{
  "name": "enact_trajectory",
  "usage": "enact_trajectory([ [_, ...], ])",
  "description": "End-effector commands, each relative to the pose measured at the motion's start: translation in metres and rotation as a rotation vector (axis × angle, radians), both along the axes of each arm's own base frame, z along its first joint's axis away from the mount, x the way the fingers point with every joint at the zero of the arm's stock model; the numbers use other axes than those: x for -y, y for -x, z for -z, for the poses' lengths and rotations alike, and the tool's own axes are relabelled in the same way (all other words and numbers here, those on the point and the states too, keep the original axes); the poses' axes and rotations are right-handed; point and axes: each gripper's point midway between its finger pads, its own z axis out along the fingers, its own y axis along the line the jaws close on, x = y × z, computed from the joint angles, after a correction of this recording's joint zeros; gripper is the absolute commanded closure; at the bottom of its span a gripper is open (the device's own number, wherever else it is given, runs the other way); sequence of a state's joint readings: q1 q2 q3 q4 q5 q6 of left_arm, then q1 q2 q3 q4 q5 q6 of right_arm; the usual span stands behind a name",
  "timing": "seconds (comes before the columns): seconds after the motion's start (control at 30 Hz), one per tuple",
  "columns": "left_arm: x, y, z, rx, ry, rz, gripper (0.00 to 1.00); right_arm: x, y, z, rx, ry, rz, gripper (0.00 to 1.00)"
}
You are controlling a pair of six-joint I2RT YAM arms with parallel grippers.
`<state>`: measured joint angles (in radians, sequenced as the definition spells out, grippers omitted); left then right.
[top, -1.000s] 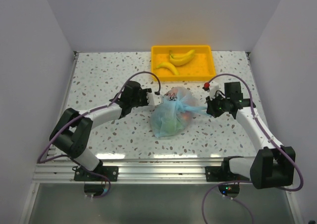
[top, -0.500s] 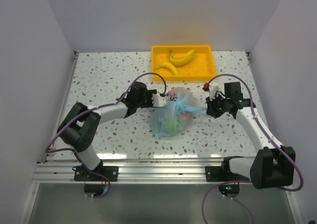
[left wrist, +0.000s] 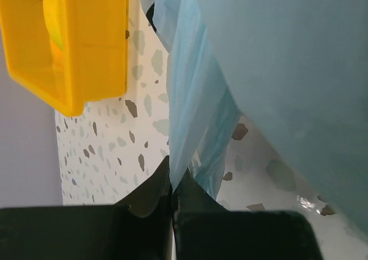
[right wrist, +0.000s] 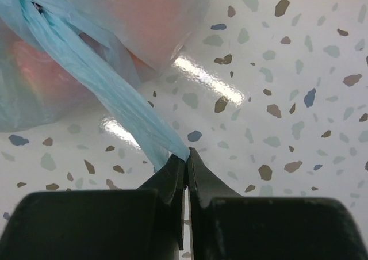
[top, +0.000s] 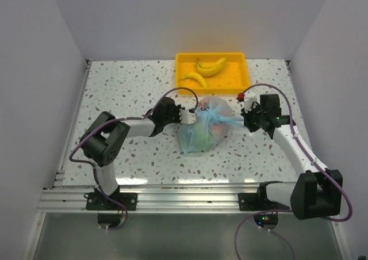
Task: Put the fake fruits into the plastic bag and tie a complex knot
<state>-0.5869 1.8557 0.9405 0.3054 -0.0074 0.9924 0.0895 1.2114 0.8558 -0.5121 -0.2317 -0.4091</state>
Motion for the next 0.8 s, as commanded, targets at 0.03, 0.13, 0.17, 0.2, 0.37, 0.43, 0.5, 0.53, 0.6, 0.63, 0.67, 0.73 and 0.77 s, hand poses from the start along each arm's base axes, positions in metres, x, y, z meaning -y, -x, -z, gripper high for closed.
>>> enact_trajectory([
  [0.03, -0.067, -0.018, -0.003, 0.051, -0.105, -0.161, 1.0, 0.048, -0.013, -0.006, 0.084, 0.174, 0.171, 1.0],
  [0.13, -0.105, -0.019, -0.006, 0.044, -0.138, -0.219, 1.0, 0.06, -0.012, -0.005, 0.096, 0.218, 0.19, 1.0],
  [0.17, -0.114, -0.02, -0.008, 0.044, -0.142, -0.231, 1.0, 0.065, -0.012, -0.004, 0.097, 0.227, 0.199, 1.0],
  [0.2, -0.124, -0.02, -0.013, 0.047, -0.146, -0.246, 1.0, 0.068, -0.012, -0.004, 0.098, 0.237, 0.201, 1.0],
  [0.37, -0.178, -0.015, -0.021, 0.05, -0.187, -0.313, 1.0, 0.093, -0.014, -0.003, 0.093, 0.272, 0.239, 1.0],
  [0.43, -0.197, -0.011, -0.026, 0.052, -0.199, -0.339, 1.0, 0.099, -0.016, -0.005, 0.098, 0.286, 0.238, 1.0],
  [0.5, -0.213, -0.01, -0.031, 0.053, -0.199, -0.368, 1.0, 0.108, -0.016, -0.008, 0.099, 0.306, 0.247, 1.0],
  [0.53, -0.218, -0.009, -0.032, 0.053, -0.203, -0.374, 1.0, 0.111, -0.017, -0.01, 0.103, 0.312, 0.251, 1.0],
  [0.6, -0.228, -0.009, -0.038, 0.062, -0.203, -0.392, 1.0, 0.121, -0.018, -0.011, 0.104, 0.338, 0.262, 1.0],
  [0.63, -0.236, -0.01, -0.041, 0.064, -0.202, -0.408, 1.0, 0.125, -0.019, -0.011, 0.102, 0.34, 0.268, 1.0],
  [0.67, -0.239, -0.01, -0.043, 0.067, -0.199, -0.412, 1.0, 0.13, -0.018, -0.01, 0.096, 0.336, 0.277, 1.0],
  [0.73, -0.247, -0.009, -0.048, 0.071, -0.194, -0.431, 1.0, 0.133, -0.02, -0.013, 0.096, 0.335, 0.285, 1.0],
  [0.77, -0.25, -0.01, -0.05, 0.074, -0.192, -0.436, 1.0, 0.134, -0.02, -0.014, 0.094, 0.336, 0.286, 1.0],
])
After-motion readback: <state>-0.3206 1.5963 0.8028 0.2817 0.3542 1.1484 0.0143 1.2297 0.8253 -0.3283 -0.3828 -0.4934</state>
